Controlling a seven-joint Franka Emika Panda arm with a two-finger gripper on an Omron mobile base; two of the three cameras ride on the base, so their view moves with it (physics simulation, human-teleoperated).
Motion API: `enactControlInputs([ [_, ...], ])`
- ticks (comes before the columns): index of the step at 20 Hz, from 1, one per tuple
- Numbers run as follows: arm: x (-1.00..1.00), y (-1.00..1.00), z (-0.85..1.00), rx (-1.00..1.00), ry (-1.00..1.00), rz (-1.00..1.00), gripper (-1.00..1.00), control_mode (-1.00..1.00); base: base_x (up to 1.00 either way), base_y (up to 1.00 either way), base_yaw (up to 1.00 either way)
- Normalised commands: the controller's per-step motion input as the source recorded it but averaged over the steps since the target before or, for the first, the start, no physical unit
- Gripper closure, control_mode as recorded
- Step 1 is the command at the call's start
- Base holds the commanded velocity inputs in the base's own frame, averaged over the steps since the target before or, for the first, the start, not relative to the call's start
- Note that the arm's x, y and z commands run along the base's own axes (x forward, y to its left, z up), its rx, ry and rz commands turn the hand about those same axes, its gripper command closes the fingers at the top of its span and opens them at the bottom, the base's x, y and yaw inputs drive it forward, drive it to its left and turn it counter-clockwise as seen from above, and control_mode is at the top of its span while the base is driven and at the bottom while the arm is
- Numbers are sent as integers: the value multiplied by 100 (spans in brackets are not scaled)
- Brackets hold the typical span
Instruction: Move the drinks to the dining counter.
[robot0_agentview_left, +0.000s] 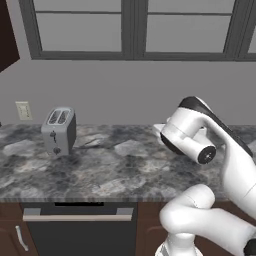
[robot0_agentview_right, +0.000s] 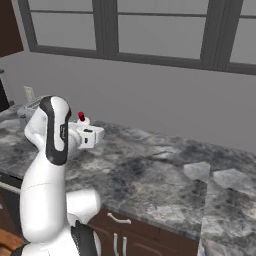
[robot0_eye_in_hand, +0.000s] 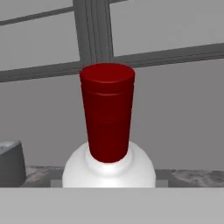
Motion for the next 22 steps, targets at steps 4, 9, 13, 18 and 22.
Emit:
enactControlInputs([
  [4,-70,0,100,-5,22,-19,100,-100,0,0,0],
  [9,-62,0,91,-10,14,-21,100,-100,0,0,0],
  [13,-61,-1,68,-7,14,-19,100,-100,0,0,0],
  [18,-18,0,11,-1,3,-5,100,100,-80,0,-18],
  [22,0,0,0,0,0,0,100,100,-100,0,-19],
])
